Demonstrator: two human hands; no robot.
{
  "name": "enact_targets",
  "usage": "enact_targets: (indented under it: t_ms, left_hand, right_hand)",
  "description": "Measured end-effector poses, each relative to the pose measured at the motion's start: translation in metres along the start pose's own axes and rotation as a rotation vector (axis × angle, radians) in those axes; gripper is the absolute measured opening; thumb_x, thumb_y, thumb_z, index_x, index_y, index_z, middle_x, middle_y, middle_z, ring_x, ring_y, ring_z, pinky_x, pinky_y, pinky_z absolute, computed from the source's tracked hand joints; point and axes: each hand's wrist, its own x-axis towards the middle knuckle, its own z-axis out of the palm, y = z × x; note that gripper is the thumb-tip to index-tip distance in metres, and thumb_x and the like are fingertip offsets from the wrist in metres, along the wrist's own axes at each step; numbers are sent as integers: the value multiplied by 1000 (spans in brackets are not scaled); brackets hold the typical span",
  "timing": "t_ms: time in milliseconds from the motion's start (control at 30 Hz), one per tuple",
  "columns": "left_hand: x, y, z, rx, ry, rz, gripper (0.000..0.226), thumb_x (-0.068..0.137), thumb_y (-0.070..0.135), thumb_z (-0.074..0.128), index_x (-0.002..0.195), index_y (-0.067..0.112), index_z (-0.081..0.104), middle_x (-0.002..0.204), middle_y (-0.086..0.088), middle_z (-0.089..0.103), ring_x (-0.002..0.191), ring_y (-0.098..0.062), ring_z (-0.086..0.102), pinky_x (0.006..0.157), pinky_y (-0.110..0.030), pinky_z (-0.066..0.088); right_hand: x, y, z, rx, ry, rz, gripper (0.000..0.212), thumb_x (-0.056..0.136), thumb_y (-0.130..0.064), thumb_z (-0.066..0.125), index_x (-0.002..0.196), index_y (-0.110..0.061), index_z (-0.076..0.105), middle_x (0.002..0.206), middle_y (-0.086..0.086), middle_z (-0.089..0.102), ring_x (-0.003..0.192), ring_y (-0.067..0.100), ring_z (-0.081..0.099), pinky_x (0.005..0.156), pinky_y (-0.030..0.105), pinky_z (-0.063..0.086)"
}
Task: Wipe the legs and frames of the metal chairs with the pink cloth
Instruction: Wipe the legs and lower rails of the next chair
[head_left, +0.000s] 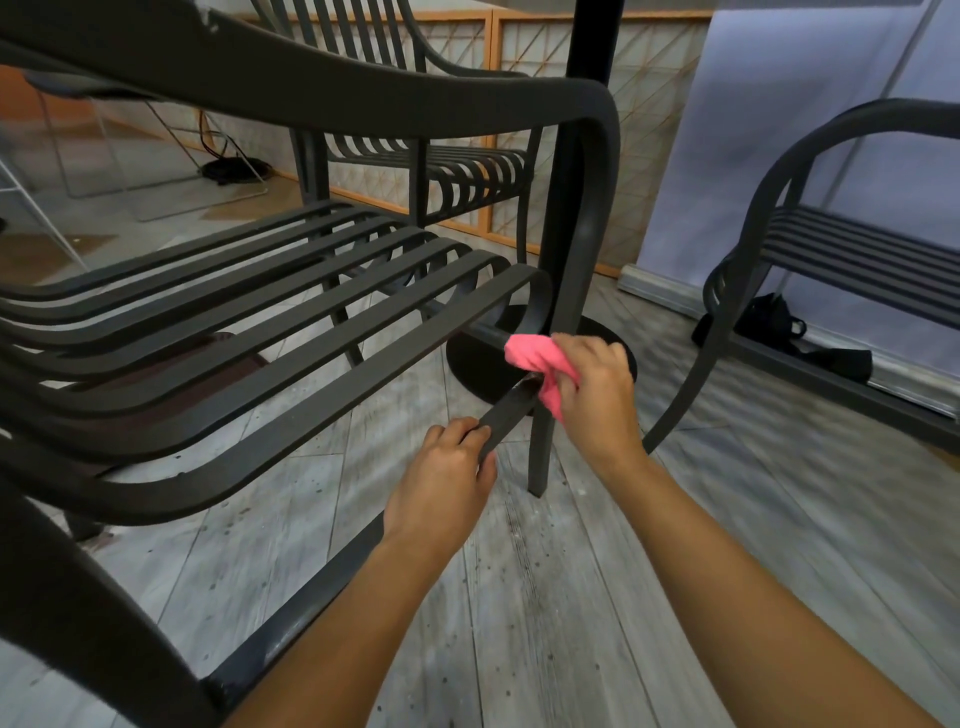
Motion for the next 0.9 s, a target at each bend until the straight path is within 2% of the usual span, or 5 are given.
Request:
enact_targets:
  t_ms: [167, 300, 500, 667, 900]
  left_hand:
    - [-1, 2, -1, 5, 12, 4, 38, 98, 30, 41, 134, 20, 49, 136, 7, 47, 120, -9, 42, 98, -24, 41]
    - [0, 0, 1, 6, 13, 6, 38, 98, 30, 41, 134, 20, 49, 136, 7, 48, 120, -9, 43, 97, -23, 41]
    - [2, -1, 3, 16, 11, 8, 39, 98, 32, 41, 135, 21, 47, 137, 9, 46, 121, -7, 40, 98, -21, 39]
    - [0, -3, 4, 22, 9, -1, 40, 98, 33, 41, 136, 22, 45, 139, 10, 44, 123, -7, 39, 98, -20, 37]
    - [1, -1, 2, 7, 11, -12, 39, 97, 32, 42, 135, 21, 48, 137, 10, 46, 121, -7, 41, 95, -21, 40]
  right_hand:
    - [27, 4, 6, -220, -16, -243, 43, 73, 6, 71, 114, -2, 61, 108, 17, 60, 101, 33, 53, 73, 37, 50]
    - [36, 3, 20, -390, -175, -305, 60, 66, 3, 77, 121, 1, 54, 119, 20, 53, 108, 35, 49, 81, 40, 50]
    - [31, 6, 33, -469, -297, -215, 48, 80, -5, 67, 125, -7, 52, 132, 10, 38, 118, 26, 35, 93, 37, 44]
    - [23, 9, 35, -342, -296, -96, 52, 85, -9, 61, 135, -11, 46, 138, 7, 45, 126, 25, 32, 105, 36, 34]
    - [10, 7, 34, -135, -254, 70, 52, 87, -1, 52, 136, -13, 43, 134, 7, 49, 121, 26, 31, 101, 36, 33]
